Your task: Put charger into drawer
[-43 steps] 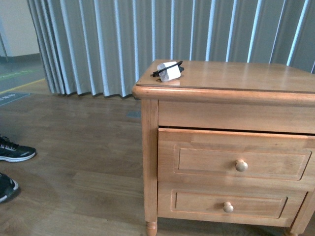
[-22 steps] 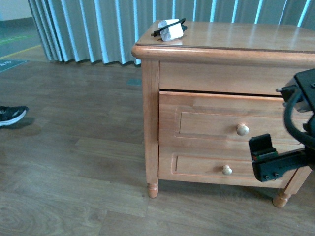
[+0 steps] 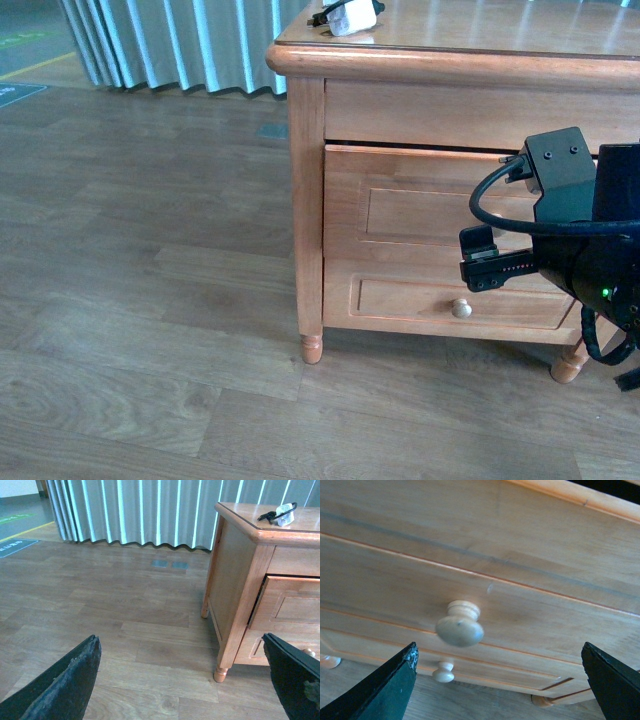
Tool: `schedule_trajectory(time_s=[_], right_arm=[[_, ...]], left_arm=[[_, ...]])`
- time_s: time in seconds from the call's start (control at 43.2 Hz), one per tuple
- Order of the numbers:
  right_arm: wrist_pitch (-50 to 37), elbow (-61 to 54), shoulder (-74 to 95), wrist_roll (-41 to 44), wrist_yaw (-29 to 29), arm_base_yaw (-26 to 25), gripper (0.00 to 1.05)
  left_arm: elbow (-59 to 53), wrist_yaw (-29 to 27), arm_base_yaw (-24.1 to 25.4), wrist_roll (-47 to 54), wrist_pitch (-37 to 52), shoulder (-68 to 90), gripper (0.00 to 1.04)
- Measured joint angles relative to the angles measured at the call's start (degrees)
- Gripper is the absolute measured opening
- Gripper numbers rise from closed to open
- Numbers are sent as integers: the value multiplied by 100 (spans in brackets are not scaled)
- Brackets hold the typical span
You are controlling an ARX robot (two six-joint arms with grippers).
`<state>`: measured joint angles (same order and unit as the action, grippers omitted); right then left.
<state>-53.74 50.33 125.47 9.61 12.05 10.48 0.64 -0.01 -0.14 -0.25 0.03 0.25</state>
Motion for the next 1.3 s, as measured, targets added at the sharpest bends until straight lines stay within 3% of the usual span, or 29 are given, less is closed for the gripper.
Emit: schedule_trajectory(time_s=[0.44, 0.949, 1.296], right_arm=[[273, 538, 299, -138, -31, -155, 96], [601, 673, 308, -459, -120, 63, 96], [623, 782, 308, -719, 157, 111, 96]], left_arm=[[0, 0, 0, 0, 0, 0, 99], [0, 0, 0, 0, 0, 0, 99], [0, 0, 0, 0, 0, 0, 99]])
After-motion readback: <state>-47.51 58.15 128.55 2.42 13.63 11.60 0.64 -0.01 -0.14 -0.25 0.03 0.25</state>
